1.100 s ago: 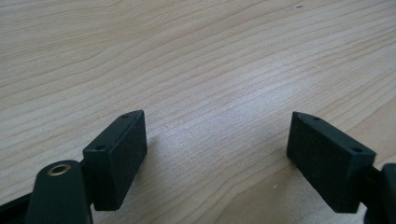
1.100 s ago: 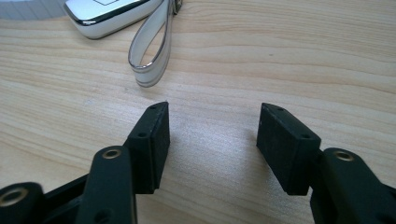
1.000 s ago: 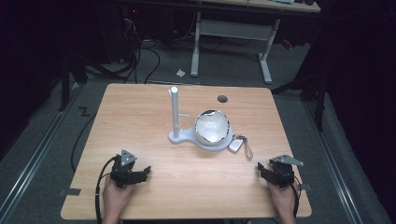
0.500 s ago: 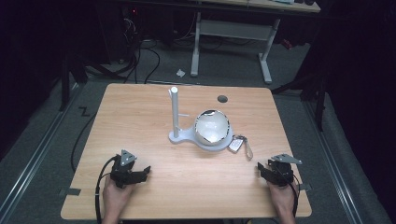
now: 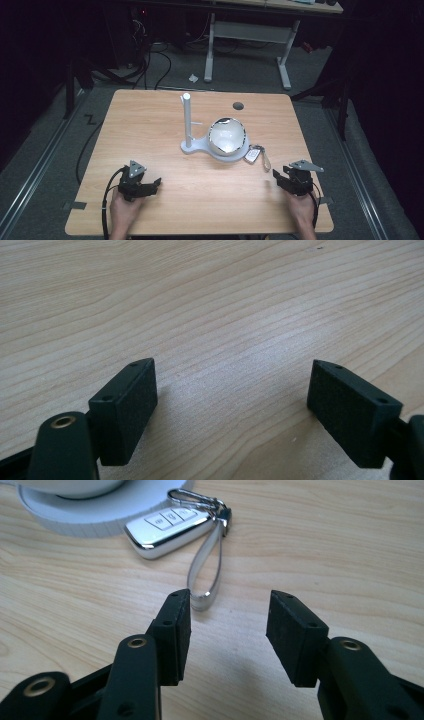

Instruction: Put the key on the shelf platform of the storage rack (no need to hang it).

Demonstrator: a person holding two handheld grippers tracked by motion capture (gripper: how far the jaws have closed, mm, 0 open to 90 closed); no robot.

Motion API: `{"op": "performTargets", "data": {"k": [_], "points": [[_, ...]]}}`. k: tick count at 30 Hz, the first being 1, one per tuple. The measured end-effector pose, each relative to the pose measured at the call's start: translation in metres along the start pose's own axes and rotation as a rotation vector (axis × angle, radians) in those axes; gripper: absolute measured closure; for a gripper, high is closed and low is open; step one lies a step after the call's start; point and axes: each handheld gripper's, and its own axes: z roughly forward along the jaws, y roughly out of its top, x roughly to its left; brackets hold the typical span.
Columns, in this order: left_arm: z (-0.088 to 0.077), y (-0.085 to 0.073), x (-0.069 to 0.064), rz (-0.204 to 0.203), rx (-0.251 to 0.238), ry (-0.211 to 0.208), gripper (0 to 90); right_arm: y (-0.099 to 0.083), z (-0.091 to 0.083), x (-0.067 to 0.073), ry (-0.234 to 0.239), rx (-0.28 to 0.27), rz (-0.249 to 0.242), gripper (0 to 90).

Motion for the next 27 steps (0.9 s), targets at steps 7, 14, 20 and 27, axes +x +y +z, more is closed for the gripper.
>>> {"op": "performTargets", "data": {"k": [7,14,20,27], "points": [[0.0,0.0,0.0,-0.003,-0.002,-0.001,20.4,0.007,0.002,0.005,0.025,0.003,-0.009,53.4],[0.0,0.0,0.0,-0.001,-0.001,0.0,20.4,0.018,0.008,0.01,0.041,-0.003,-0.02,53.6],[0.0,0.0,0.0,-0.001,0.0,0.0,20.5,0.026,0.015,0.012,0.044,0.003,-0.028,53.5],[0.0,0.0,0.0,0.0,0.0,0.0,20.5,0.034,0.023,0.015,0.046,0.004,-0.035,53.4]]}}
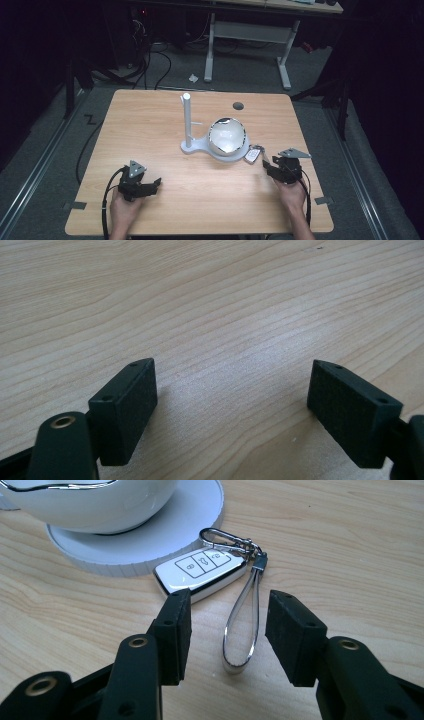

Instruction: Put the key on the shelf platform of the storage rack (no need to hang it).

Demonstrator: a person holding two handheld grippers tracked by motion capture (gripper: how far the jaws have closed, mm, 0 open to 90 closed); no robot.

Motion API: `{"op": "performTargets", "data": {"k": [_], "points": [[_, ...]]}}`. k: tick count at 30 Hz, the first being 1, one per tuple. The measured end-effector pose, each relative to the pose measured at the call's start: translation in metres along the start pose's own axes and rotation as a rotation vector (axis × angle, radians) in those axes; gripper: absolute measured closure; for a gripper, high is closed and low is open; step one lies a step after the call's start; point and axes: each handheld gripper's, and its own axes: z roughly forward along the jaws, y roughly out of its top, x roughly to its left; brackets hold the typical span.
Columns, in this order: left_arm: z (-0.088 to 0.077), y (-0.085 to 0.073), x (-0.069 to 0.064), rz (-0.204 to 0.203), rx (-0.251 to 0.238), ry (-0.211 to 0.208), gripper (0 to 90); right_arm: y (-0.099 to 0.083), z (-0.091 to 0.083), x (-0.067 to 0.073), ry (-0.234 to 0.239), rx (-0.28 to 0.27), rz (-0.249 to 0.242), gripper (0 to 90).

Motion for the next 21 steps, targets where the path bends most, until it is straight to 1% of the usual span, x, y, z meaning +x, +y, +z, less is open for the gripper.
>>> {"op": "performTargets", "data": {"k": [4,8,12,15,19,21], "points": [[0.0,0.0,0.0,0.0,0.0,0.0,20.4,0.005,0.004,0.0,-0.001,-0.002,-0.006,53.4],[0.0,0.0,0.0,0.001,0.001,0.001,20.4,0.009,0.009,-0.001,-0.008,0.01,-0.001,53.6],[0.0,0.0,0.0,0.001,0.001,0.002,20.5,0.014,0.014,-0.002,-0.018,0.017,-0.007,53.9],[0.0,0.0,0.0,0.002,0.001,0.003,20.5,0.016,0.019,-0.004,-0.023,0.017,0.006,54.3],[0.0,0.0,-0.001,0.002,0.0,0.006,20.4,0.019,0.026,-0.007,-0.028,0.03,0.019,54.5],[0.0,0.0,-0.001,0.002,0.0,0.005,20.4,0.021,0.029,-0.008,-0.033,0.035,0.018,54.9]]}}
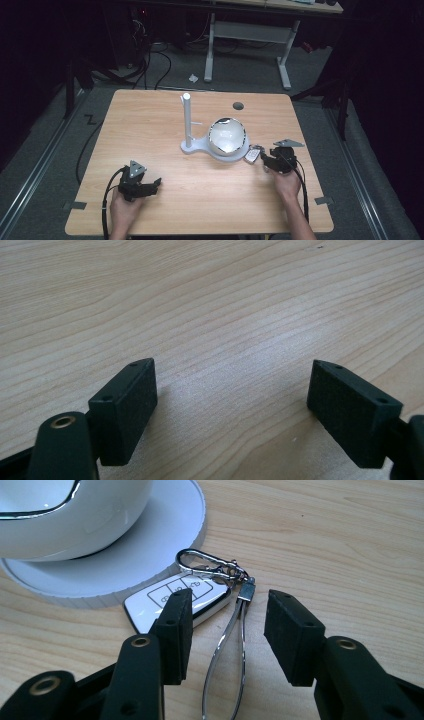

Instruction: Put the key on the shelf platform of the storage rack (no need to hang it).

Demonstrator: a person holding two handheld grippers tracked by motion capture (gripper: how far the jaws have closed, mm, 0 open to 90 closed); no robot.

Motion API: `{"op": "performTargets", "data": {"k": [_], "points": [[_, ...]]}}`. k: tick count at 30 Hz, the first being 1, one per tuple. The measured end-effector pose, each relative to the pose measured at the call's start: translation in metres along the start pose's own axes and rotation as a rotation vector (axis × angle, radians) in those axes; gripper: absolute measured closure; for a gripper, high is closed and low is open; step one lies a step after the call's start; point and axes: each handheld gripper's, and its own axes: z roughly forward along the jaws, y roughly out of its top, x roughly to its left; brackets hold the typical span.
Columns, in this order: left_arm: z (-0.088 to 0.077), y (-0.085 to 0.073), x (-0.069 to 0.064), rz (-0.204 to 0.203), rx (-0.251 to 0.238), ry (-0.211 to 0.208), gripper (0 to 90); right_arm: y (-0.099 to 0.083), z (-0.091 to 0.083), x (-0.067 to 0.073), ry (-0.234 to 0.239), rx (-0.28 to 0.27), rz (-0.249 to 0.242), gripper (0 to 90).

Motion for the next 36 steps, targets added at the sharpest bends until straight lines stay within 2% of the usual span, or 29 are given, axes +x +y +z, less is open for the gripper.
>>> {"op": "performTargets", "data": {"k": [4,9,21,26,30,31,36], "points": [[0.0,0.0,0.0,0.0,0.0,0.0,20.4,0.002,0.008,-0.001,-0.012,0.01,0.0,56.9],[0.0,0.0,0.0,0.0,0.0,0.0,20.4,0.001,0.017,-0.004,-0.019,0.033,0.023,59.7],[0.0,0.0,0.0,0.001,0.001,0.002,20.4,-0.002,0.028,-0.007,-0.032,0.065,0.031,66.8],[0.0,0.0,0.0,0.001,0.001,0.002,20.4,-0.003,0.031,-0.006,-0.034,0.08,0.021,74.2],[0.0,0.0,0.0,0.001,0.001,0.002,20.4,-0.003,0.031,-0.006,-0.044,0.077,0.005,78.7],[0.0,0.0,0.0,0.001,0.001,0.002,20.4,-0.003,0.031,-0.006,-0.045,0.077,0.005,82.3],[0.0,0.0,0.0,0.0,0.001,0.001,20.4,-0.003,0.028,-0.006,-0.041,0.062,0.0,86.6]]}}
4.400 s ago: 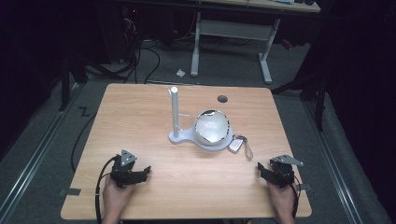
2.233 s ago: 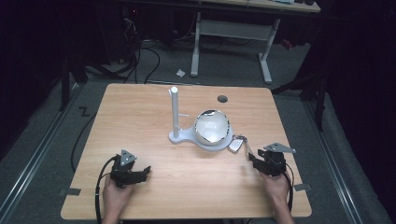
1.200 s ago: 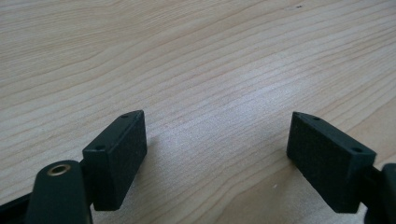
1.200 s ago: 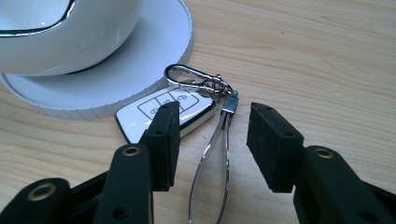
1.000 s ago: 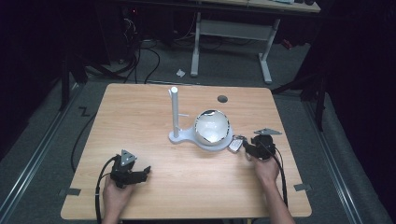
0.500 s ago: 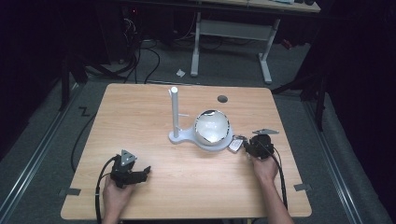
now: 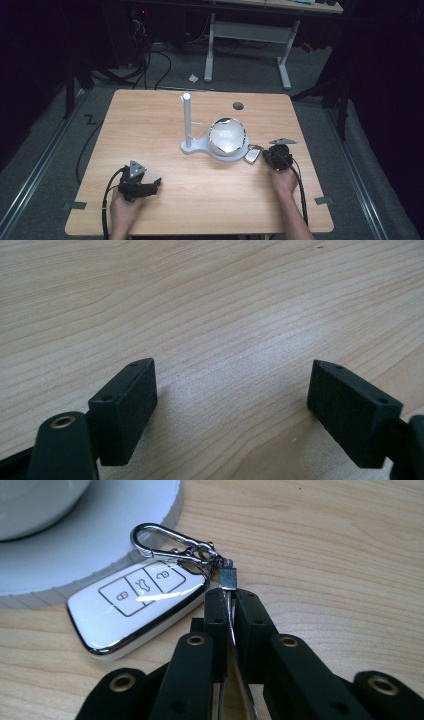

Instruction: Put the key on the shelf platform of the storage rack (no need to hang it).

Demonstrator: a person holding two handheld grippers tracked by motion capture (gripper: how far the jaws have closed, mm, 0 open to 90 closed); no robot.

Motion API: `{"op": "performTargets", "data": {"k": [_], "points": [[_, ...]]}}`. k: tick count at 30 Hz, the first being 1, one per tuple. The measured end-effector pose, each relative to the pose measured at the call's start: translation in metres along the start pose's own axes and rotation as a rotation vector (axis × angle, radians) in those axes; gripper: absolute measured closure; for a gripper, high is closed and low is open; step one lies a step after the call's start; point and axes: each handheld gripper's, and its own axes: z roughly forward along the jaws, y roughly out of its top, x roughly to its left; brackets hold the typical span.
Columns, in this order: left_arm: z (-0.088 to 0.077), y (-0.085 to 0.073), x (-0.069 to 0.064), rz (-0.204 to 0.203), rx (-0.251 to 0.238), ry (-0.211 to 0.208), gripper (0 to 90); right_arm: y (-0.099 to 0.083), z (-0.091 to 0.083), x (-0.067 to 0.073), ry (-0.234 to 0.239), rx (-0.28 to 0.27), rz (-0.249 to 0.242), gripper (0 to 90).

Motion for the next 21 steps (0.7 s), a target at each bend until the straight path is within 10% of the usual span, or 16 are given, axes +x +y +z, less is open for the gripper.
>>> {"op": "performTargets", "data": {"k": [21], "points": [[0.0,0.0,0.0,0.0,0.001,-0.002,20.4,0.006,-0.047,0.001,0.062,-0.151,-0.03,87.1]]}}
